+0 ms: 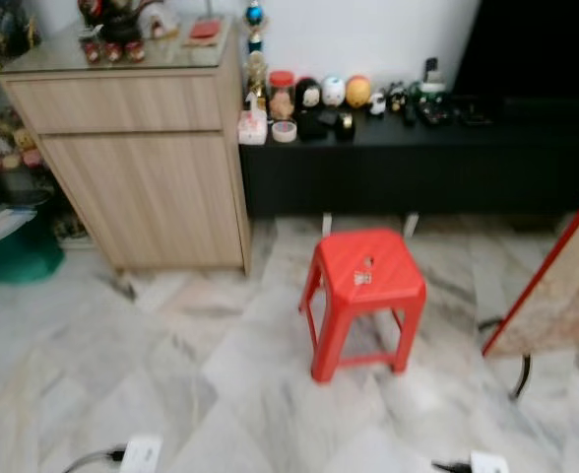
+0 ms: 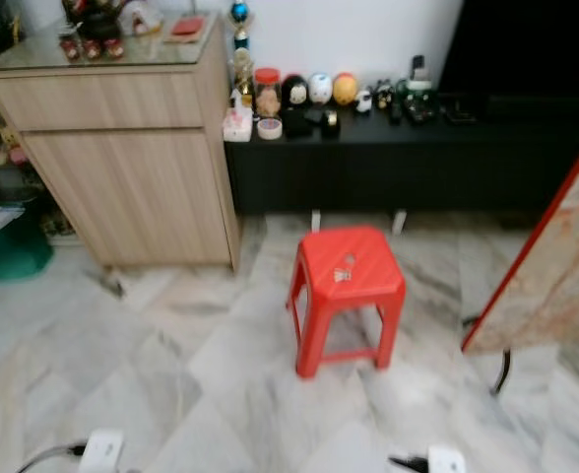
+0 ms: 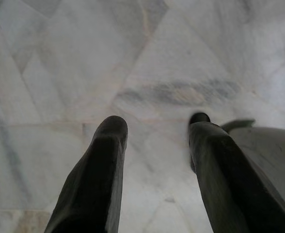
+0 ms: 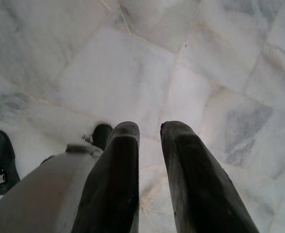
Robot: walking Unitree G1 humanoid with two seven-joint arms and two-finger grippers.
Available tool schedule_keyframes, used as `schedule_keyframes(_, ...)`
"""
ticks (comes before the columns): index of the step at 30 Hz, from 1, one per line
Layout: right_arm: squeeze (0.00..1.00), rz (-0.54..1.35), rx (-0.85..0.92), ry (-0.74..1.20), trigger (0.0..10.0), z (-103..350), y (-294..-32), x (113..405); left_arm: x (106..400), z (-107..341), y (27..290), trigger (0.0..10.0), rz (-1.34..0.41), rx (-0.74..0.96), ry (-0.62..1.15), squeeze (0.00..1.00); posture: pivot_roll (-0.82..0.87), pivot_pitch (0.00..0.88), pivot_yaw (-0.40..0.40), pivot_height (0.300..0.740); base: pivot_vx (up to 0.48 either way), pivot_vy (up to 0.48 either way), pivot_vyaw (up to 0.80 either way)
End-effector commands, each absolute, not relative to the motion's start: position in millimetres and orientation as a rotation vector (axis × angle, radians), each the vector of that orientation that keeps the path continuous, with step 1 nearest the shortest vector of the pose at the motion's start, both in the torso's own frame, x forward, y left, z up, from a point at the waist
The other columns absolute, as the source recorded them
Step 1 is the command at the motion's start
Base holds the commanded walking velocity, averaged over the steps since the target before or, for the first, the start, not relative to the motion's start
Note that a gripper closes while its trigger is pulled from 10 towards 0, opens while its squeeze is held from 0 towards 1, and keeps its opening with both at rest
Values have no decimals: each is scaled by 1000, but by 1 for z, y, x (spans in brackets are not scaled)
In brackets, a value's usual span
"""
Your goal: Hang keys on a hook
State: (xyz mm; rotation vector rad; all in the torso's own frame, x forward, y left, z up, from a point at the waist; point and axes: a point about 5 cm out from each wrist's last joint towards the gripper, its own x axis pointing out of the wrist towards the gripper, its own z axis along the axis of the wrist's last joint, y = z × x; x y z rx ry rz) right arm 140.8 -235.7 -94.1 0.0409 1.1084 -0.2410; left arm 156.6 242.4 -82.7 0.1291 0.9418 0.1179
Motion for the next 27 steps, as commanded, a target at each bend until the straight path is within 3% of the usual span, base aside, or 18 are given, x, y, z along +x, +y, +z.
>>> schedule_keyframes(1, 0, -267, 38, 1111, 10000, -94, -244, 136, 156, -85, 234, 10000, 105, 100, 943, 0, 78, 0, -17, 740, 0, 0, 0)
schedule_keyframes(10, 0, -273, 45, 1108, 10000, -93, -244, 137, 157, -85, 233, 10000, 95, 83, 950, 0, 78, 0, -17, 740, 0, 0, 0)
schedule_keyframes(27, 0, -294, 91, 1065, 10000, -92, -243, 141, 159, -84, 233, 10000, 87, 81, 946, 0, 71, 0, -9, 740, 319, 0, 0)
